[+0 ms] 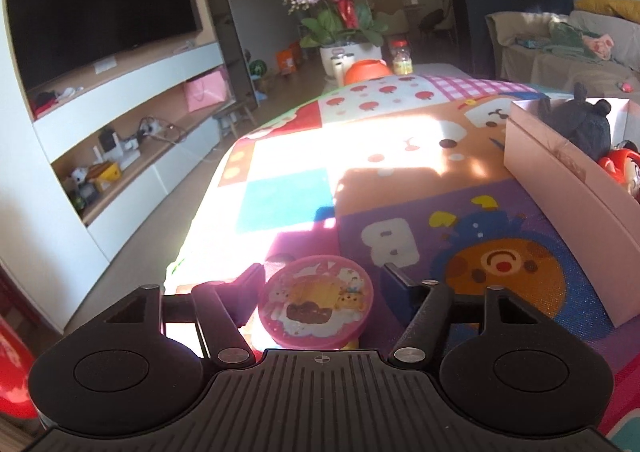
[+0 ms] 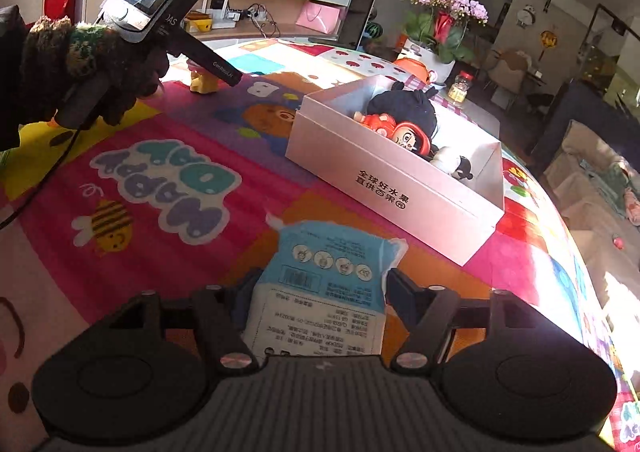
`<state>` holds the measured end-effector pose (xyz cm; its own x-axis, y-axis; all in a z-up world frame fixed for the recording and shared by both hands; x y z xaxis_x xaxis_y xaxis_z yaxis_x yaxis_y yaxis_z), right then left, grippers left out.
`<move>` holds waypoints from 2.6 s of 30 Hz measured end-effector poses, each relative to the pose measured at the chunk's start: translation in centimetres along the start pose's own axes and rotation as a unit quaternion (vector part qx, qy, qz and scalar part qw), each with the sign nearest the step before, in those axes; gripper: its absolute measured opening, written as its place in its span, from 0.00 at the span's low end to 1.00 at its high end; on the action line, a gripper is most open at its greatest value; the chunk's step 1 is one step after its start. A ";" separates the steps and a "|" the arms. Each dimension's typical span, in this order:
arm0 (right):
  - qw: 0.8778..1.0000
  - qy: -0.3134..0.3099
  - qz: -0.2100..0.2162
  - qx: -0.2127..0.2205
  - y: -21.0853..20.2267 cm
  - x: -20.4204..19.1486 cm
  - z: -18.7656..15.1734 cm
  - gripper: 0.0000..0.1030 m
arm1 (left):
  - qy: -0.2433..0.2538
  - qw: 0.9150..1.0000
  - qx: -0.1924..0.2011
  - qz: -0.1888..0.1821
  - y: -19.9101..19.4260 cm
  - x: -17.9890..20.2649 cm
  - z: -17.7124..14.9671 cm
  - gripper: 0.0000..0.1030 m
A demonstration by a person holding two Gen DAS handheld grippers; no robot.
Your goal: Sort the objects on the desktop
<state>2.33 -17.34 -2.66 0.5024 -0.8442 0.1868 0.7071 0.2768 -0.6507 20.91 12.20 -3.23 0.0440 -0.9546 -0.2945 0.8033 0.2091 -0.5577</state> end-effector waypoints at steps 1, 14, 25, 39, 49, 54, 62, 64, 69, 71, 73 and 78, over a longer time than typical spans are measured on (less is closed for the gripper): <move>1.000 0.008 0.000 0.007 -0.1 0.3 0.0 0.81 | 0.001 1.000 -0.001 -0.003 -0.2 0.1 -0.1 0.59; 0.995 0.097 0.034 -0.012 0.1 2.7 -2.8 0.56 | 0.084 0.968 0.041 -0.234 -14.1 12.9 -2.2 0.59; 0.994 0.095 0.056 0.006 -5.0 3.9 -1.1 0.52 | 0.110 0.949 0.080 -0.283 -19.2 16.1 -0.5 0.59; 0.974 0.134 -0.045 0.178 -1.2 13.1 14.6 0.72 | -0.023 0.954 0.175 -0.242 -12.2 14.4 15.0 0.72; 0.984 0.153 -0.013 0.094 4.4 11.1 8.5 0.74 | 0.028 0.975 0.104 -0.197 -9.9 14.4 6.9 0.94; 0.987 0.127 -0.024 0.092 4.6 9.5 7.1 0.74 | 0.023 0.978 0.074 -0.195 -10.2 14.4 3.1 0.97; 0.971 0.226 -0.037 0.062 9.5 14.9 11.9 0.57 | 0.044 0.975 0.017 -0.215 -11.2 15.8 -0.8 0.98; 0.966 0.257 -0.034 0.020 12.2 15.3 11.9 0.51 | 0.054 0.978 0.015 -0.203 -11.2 16.0 -1.3 0.98; 0.969 0.245 0.018 0.021 12.3 11.4 12.7 0.51 | 0.064 0.980 0.015 -0.186 -11.1 15.8 -1.1 0.98; 0.975 0.222 0.004 0.017 12.6 11.1 12.7 0.50 | 0.065 0.981 0.017 -0.184 -11.1 15.8 -0.9 0.98; 0.973 0.231 -0.015 -0.001 13.6 12.2 11.9 0.47 | 0.066 0.981 0.019 -0.181 -11.2 15.9 -0.6 0.98; 0.971 0.236 -0.014 0.026 11.4 12.9 11.2 0.48 | 0.069 0.982 0.021 -0.173 -11.3 15.7 -0.8 0.99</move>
<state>22.44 -19.89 0.52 0.2075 -0.9645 -0.1631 0.7479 0.2639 -0.6092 12.09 -4.94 -2.16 -0.3138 -0.9288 -0.1973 0.7804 -0.1339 -0.6107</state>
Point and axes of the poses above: each gripper's, at about its wrist camera, not at the fingertips, and y roughly the way its jaws point, x to its right, z to its top, the point moved 10 cm from there along y, roughly the way its jaws point, and after that the axes turned 5 degrees about y, right-handed, at the moved point
